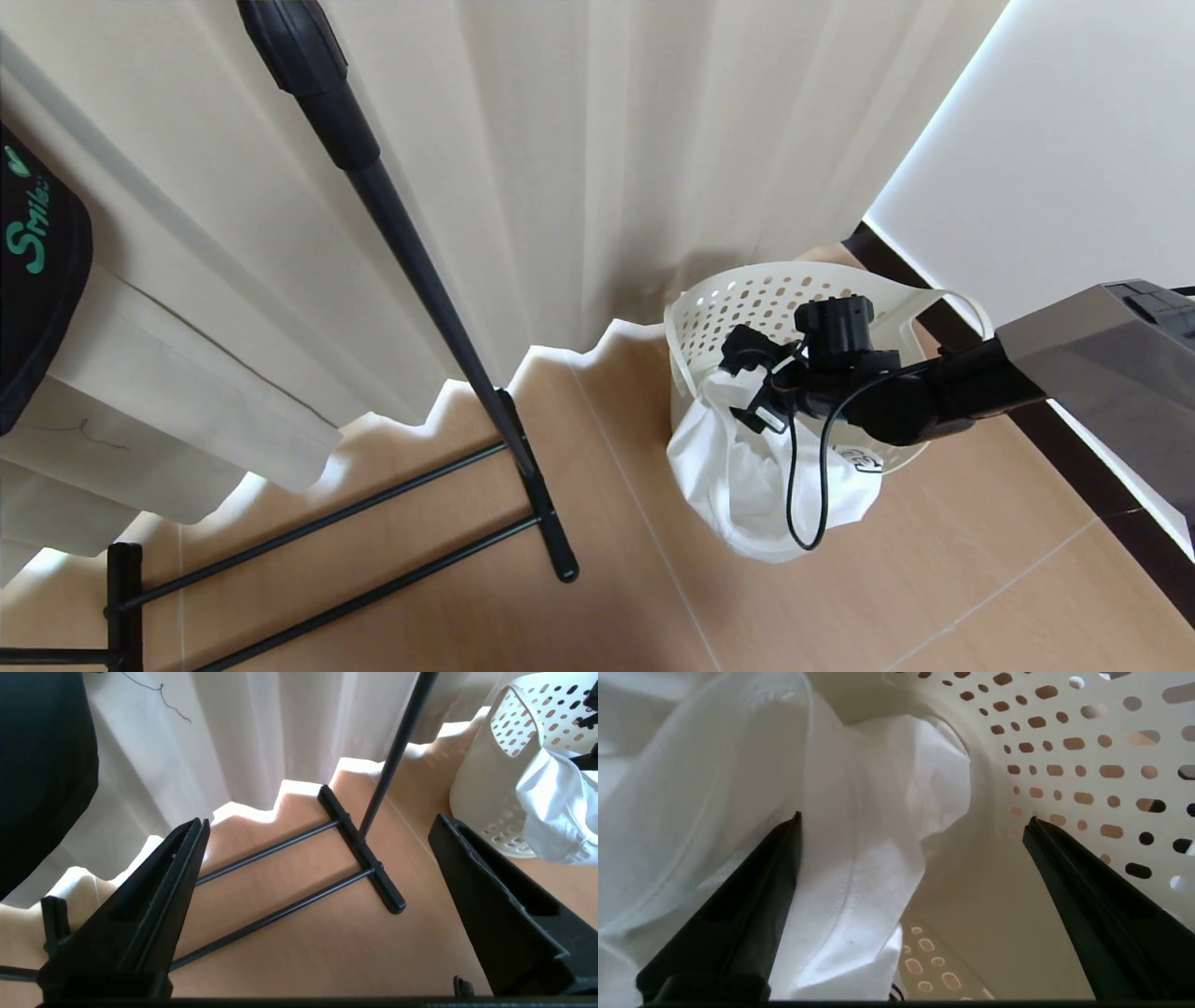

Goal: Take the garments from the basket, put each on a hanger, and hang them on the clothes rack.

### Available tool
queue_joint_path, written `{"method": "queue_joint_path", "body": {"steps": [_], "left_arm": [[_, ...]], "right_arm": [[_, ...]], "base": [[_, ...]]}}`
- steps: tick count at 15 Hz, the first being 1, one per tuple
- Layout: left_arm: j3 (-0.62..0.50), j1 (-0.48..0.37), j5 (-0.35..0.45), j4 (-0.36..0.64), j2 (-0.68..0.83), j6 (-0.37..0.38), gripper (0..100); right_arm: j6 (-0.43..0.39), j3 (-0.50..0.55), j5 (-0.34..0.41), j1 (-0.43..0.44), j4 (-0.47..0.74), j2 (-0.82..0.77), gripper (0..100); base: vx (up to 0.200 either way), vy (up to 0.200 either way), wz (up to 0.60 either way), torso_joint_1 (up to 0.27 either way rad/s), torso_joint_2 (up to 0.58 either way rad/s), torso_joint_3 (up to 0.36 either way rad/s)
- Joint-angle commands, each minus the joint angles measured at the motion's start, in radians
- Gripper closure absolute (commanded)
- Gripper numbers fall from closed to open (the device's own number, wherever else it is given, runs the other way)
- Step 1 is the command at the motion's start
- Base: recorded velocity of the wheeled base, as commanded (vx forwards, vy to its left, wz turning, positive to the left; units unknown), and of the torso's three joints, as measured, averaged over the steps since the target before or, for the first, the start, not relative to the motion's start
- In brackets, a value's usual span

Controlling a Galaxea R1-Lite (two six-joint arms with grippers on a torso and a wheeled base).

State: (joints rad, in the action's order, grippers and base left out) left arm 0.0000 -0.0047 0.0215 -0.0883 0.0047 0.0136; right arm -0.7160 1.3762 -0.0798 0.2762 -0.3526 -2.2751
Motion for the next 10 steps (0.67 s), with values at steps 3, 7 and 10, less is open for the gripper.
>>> {"method": "queue_joint_path", "body": {"steps": [3,7,10], "left_arm": [[0.000,0.000,0.002,-0.001,0.001,0.000,0],[0.000,0.000,0.002,-0.001,0.001,0.000,0],[0.000,0.000,0.002,-0.001,0.001,0.000,0]], "right_arm": [[0.012,0.029,-0.029,0.003,-0.022,-0.026,0],[0.039,0.077,-0.034,0.005,-0.022,-0.030,0],[0.047,0.104,-0.035,0.015,-0.022,-0.027,0]], "base": [[0.000,0.000,0.00,0.000,0.00,0.000],[0.000,0.000,0.00,0.000,0.00,0.000],[0.000,0.000,0.00,0.000,0.00,0.000]]}}
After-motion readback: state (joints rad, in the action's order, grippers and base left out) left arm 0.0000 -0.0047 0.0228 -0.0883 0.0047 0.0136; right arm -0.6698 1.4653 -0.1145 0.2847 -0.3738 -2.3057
